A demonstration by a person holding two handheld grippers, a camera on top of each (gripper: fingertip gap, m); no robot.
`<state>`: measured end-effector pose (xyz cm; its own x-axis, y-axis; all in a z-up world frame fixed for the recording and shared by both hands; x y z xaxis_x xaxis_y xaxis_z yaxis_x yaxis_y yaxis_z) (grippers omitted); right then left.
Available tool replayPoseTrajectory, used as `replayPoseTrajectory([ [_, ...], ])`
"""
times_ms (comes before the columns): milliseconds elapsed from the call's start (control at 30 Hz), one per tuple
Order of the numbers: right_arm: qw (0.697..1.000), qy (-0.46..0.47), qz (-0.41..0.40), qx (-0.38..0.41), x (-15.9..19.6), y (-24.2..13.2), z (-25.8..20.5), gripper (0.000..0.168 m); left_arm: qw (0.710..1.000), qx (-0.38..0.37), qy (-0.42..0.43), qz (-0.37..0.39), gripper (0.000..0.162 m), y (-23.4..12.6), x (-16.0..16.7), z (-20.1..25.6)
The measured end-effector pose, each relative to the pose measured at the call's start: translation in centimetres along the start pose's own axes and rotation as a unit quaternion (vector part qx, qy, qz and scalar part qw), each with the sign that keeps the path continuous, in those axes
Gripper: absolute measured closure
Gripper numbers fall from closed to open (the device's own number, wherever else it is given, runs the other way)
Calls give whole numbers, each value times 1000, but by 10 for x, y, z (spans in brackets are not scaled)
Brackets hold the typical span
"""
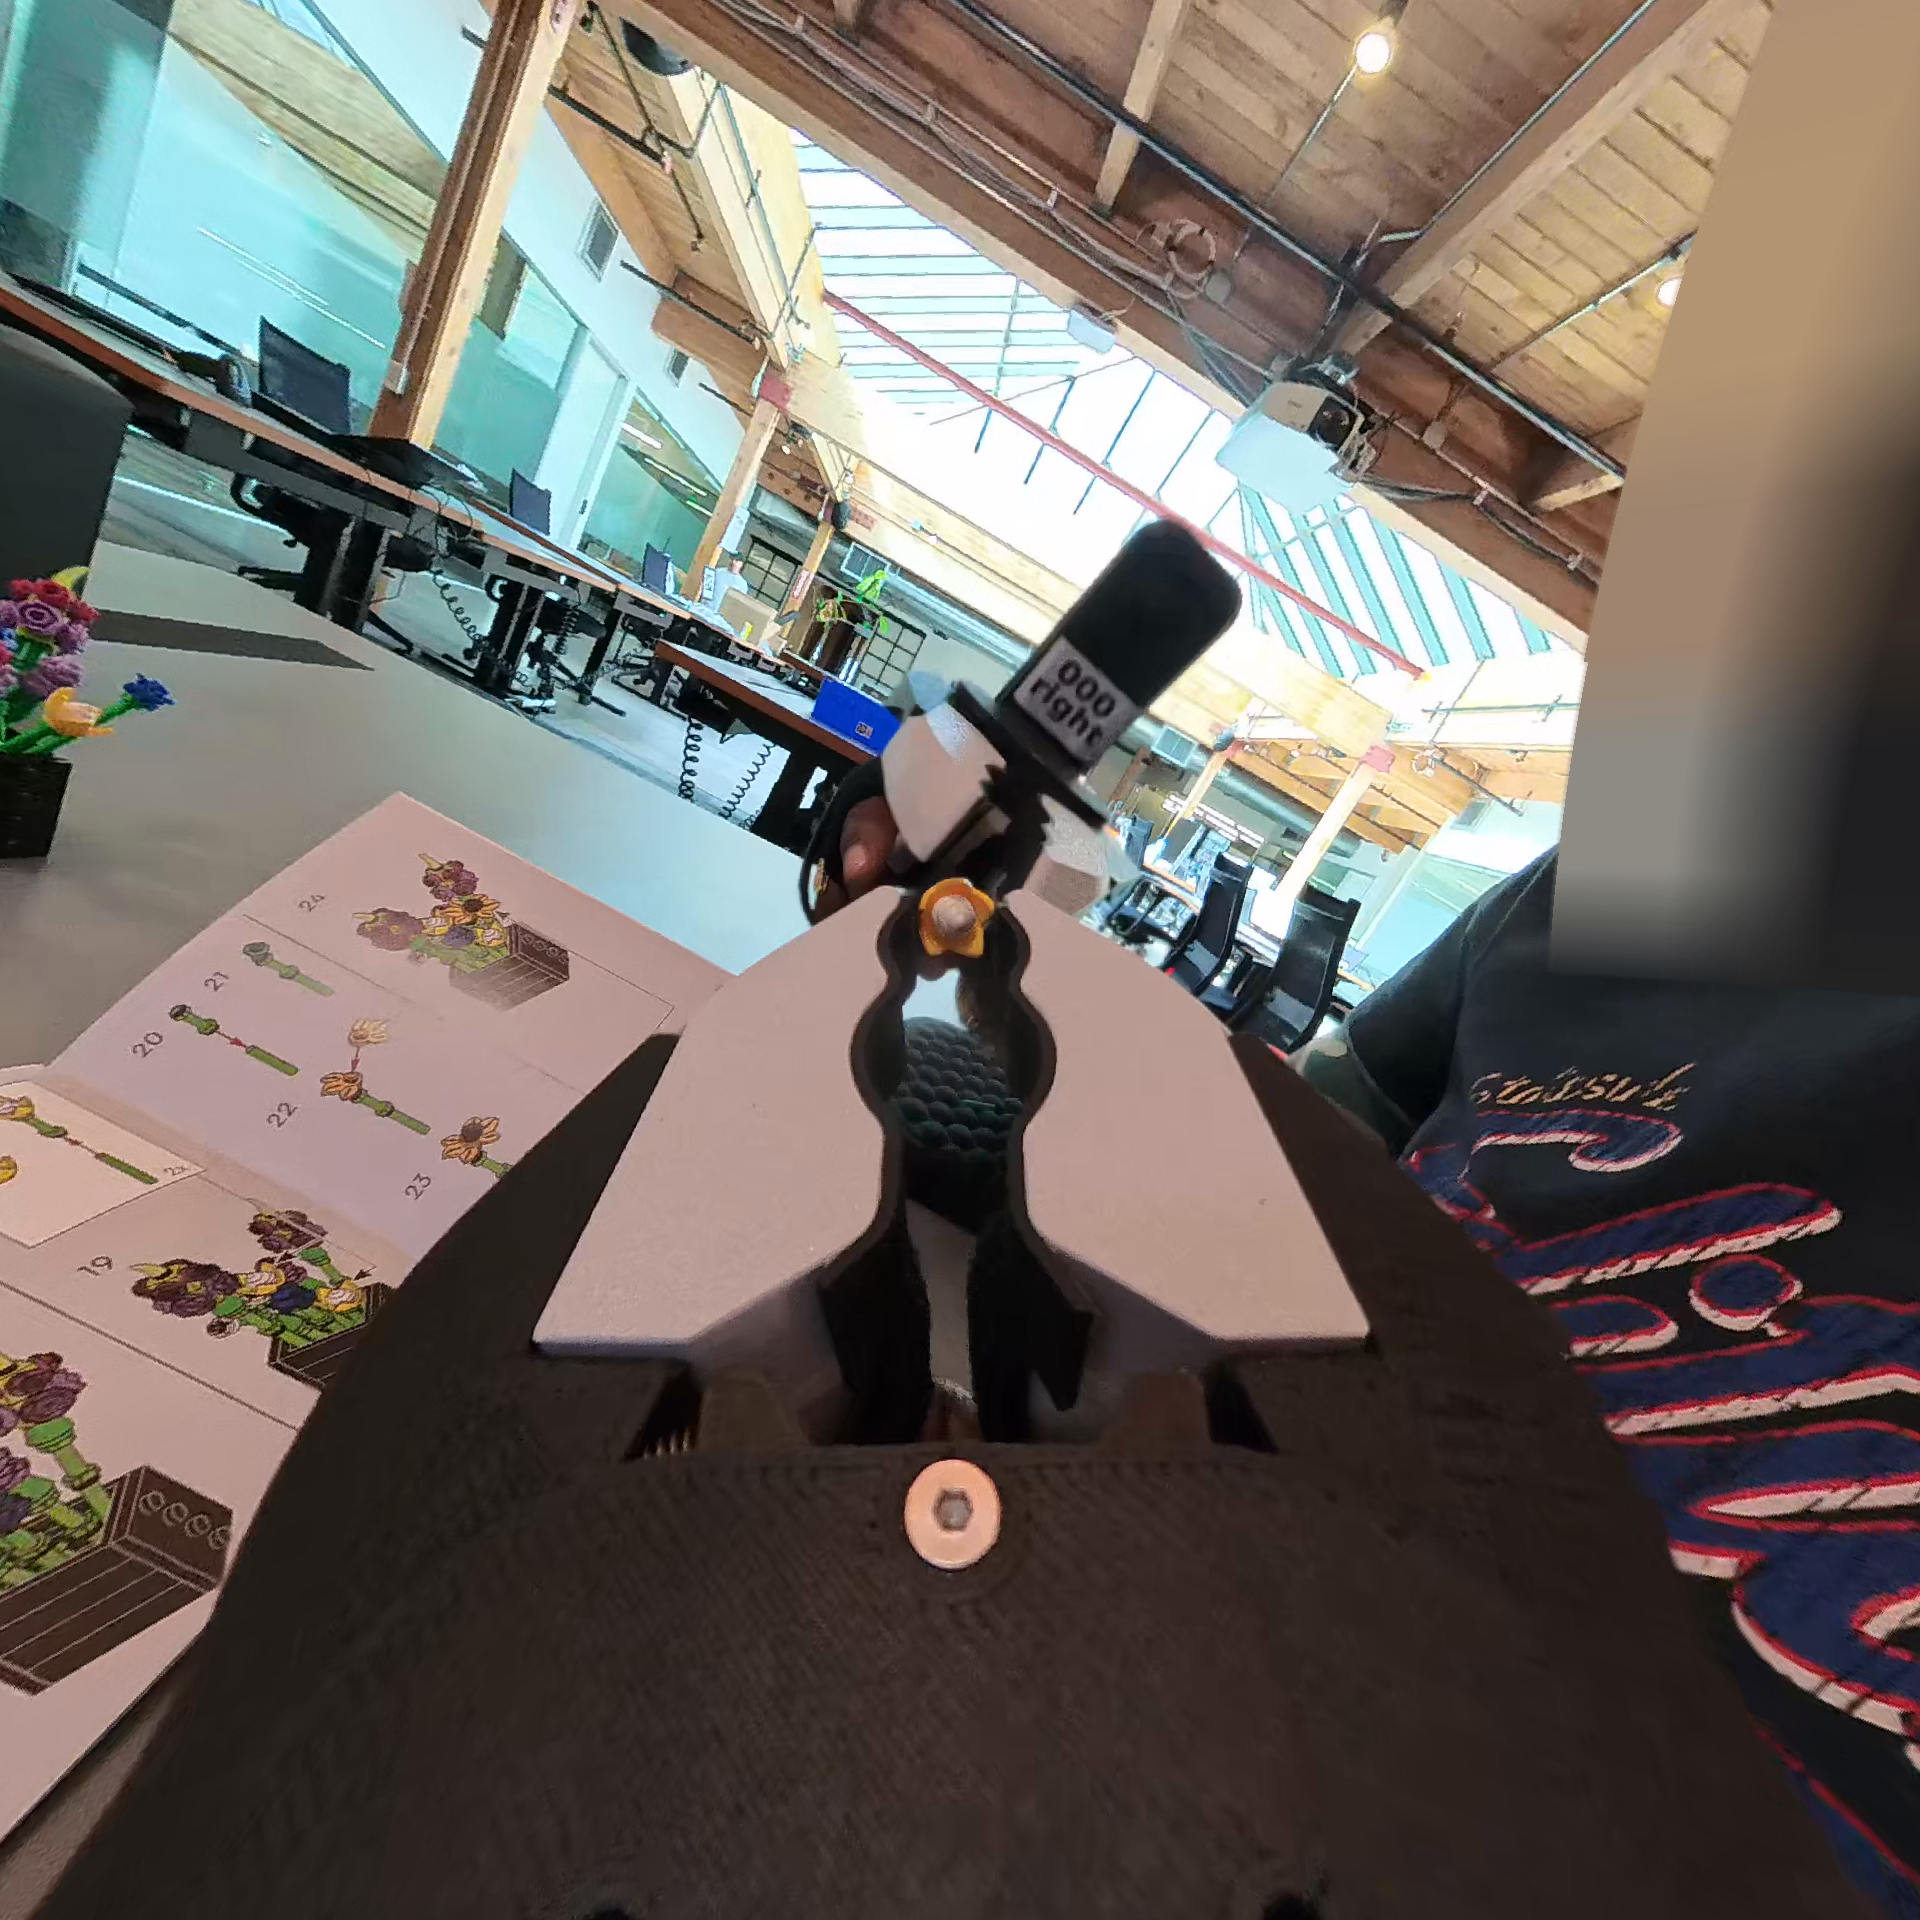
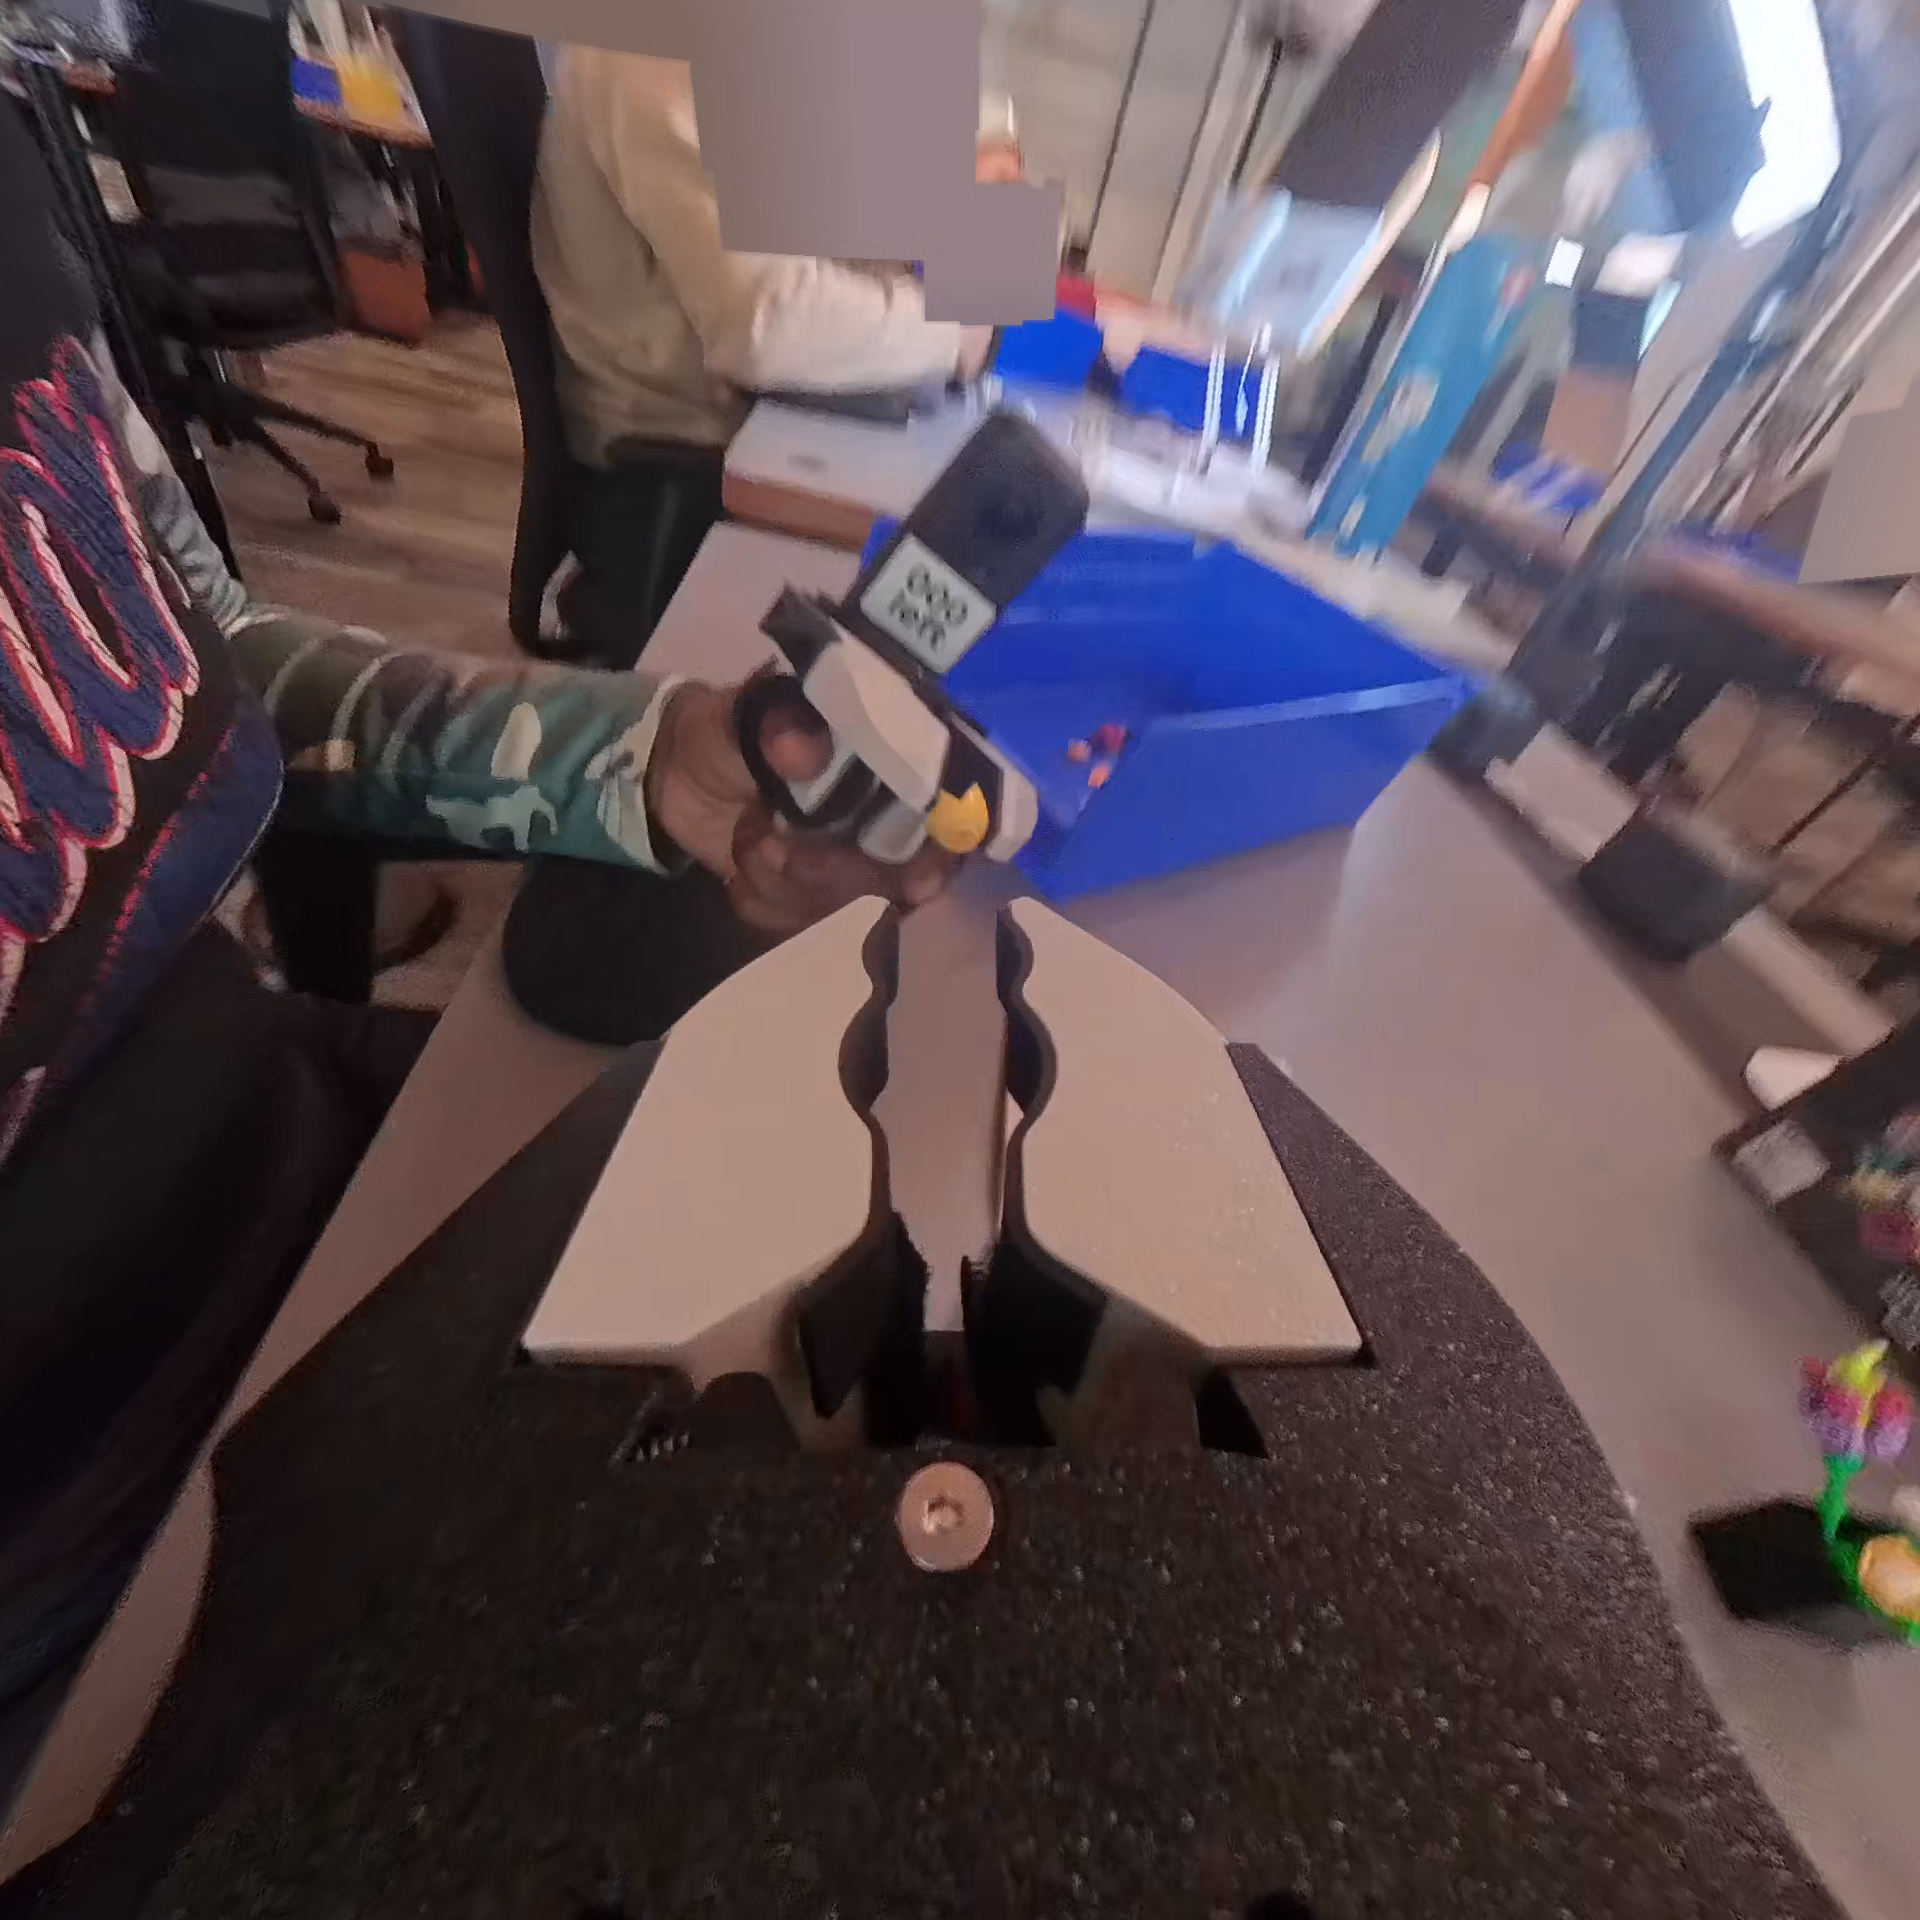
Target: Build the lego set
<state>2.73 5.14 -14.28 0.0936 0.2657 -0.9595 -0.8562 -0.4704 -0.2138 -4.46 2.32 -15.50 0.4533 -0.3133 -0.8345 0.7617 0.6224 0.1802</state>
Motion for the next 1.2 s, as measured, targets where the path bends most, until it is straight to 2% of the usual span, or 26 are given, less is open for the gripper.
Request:
replayPoseTrajectory([
  [67,995,66,-72,-11,11,-5,-2,142,1000,5,5,0,148,0,1,1],
  [100,989,97,-113,-12,17,-11,-5,133,1000,7,6,2,148,0,1,2],
  [200,963,170,-210,16,31,-39,-15,116,1000,12,4,4,148,-1,1,2],
  [233,954,184,-234,28,34,-51,-21,117,1000,13,5,2,148,-1,2,2],
  [267,947,194,-255,40,38,-64,-26,126,1000,13,8,-2,148,-1,3,3],
  [333,933,207,-291,51,45,-88,-40,164,1000,16,14,-5,148,0,4,4],
  [367,926,215,-306,45,49,-97,-50,166,1000,18,13,-5,148,0,4,4],
  [633,864,300,-404,25,92,-129,-106,155,1000,16,16,6,148,-2,3,4],
  [733,845,336,-412,49,97,-133,-109,155,1000,16,13,0,148,-1,4,4],
  [867,805,390,-441,71,107,-132,-114,155,1000,12,22,-6,148,0,6,4],
  [1067,784,428,-439,101,109,-127,-112,155,1000,11,22,-4,148,0,6,4],
  [1200,760,438,-464,123,113,-124,-112,156,1000,10,26,-10,148,1,7,5],
])
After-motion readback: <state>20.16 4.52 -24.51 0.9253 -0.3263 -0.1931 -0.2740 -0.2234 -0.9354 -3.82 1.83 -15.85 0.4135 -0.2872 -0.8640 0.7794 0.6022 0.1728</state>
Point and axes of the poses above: each gripper's, where its closed fingertips meet, y out along the fingers, x out of its underside, z = x × y across the jaws, the point moved 3 cm from there along -y, back along the fingers, and after that the axes turned 12 degrees about -x, right-handed, at the moved point
